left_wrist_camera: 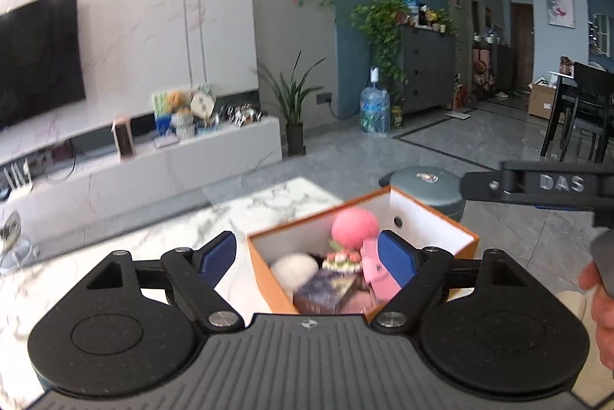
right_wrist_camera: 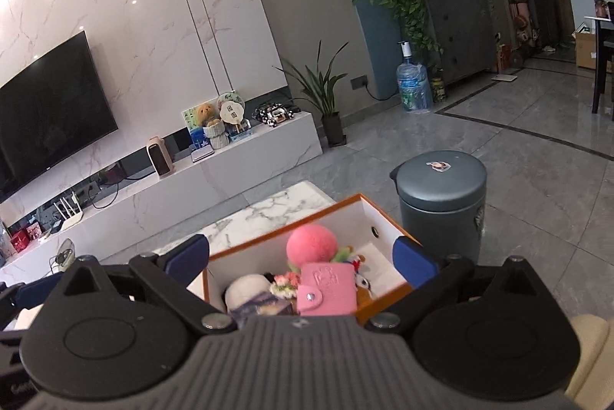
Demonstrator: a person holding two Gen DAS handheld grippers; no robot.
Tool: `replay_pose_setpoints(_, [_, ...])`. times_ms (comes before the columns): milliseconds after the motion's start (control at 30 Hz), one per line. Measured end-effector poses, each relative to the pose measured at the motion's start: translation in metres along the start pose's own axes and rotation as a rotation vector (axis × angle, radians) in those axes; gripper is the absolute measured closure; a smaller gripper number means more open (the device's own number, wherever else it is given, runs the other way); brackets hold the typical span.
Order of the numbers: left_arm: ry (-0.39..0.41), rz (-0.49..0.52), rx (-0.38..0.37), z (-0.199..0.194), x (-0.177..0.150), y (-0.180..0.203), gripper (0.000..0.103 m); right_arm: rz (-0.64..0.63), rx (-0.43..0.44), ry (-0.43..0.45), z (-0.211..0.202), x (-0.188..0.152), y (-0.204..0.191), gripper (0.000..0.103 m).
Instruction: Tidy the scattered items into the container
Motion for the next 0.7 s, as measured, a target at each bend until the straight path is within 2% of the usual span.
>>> replay_pose_setpoints(233, [-0.067, -0.047, 0.028, 0.000, -0.023, -0.001, 0.007, -0.019, -0.054, -0.032, -0.008, -0.035, 0.011, 0.001])
replay_pose_setpoints(433, [-0.110, -0.057, 0.020, 0.001, -0.048, 0.001, 0.007, -0.058, -0.085, -0.073, -0.010, -0.062, 0.013, 0.001])
replay_pose_setpoints(700, [-0.160, -0.081, 0.005, 0.004, -0.073, 0.001, 0.007, -0.073, -0.125, -0.098, -0.010, -0.080, 0.013, 0.001])
Point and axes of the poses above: each gripper's, at about its wrist camera, not at the fingertips, and z roughly the way its jaws point, y to its right, x to its top, the point moved 4 cm from there along z, roughly the way its jaws point, and after that the axes turned 9 degrees about -x, right-handed, at the moved point
